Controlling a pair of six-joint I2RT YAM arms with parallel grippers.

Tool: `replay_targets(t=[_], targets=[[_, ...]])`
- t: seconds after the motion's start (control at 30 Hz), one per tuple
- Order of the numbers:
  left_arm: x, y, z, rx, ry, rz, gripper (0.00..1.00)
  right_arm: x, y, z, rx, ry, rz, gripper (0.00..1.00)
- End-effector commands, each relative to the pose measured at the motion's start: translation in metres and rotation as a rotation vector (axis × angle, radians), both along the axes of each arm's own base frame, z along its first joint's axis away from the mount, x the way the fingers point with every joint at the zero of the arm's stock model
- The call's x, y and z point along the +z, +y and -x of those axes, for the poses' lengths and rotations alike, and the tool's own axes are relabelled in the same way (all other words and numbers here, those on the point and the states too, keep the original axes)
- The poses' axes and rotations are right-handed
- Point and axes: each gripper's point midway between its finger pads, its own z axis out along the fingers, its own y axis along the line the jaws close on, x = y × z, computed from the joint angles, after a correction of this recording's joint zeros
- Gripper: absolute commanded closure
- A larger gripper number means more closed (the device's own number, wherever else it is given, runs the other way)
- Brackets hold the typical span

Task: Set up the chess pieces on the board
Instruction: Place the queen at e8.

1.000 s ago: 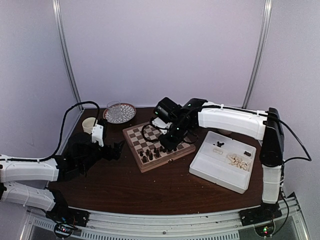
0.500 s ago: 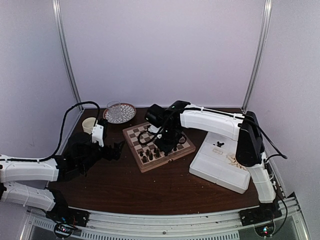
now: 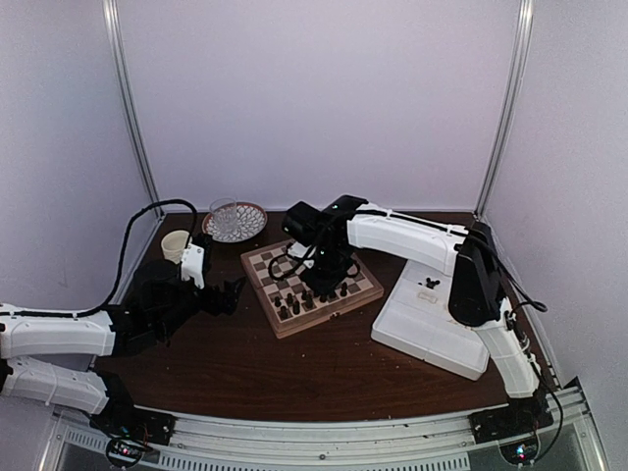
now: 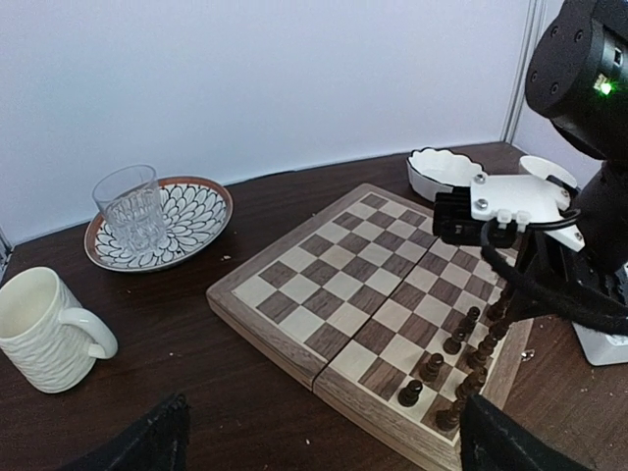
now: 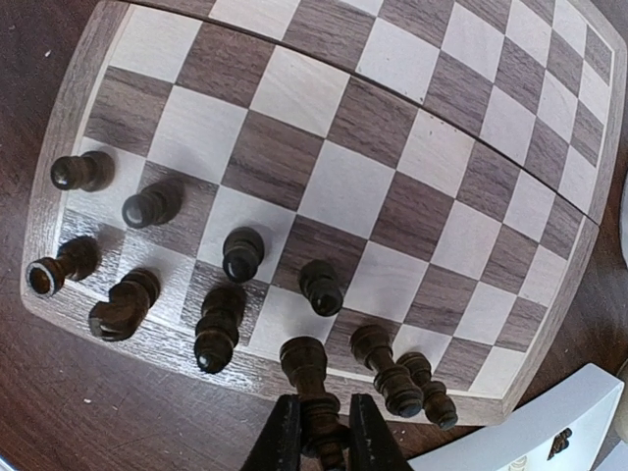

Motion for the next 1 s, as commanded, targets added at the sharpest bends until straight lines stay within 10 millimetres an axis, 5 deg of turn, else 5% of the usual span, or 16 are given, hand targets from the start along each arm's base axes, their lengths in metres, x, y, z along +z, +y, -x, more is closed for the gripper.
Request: replay_targets(t=[0.0, 0.97], targets=[[0.014, -0.005, -0.001, -0.019, -0.044, 0.025, 0.05, -0.004, -0.002, -0.005, 0.004, 0.01, 0.013, 1.0], [0.012, -0.008, -0.001, -0.035, -0.042, 0.016, 0.05, -0.012, 0.007, -0.011, 0.026, 0.004, -0.013, 1.0]])
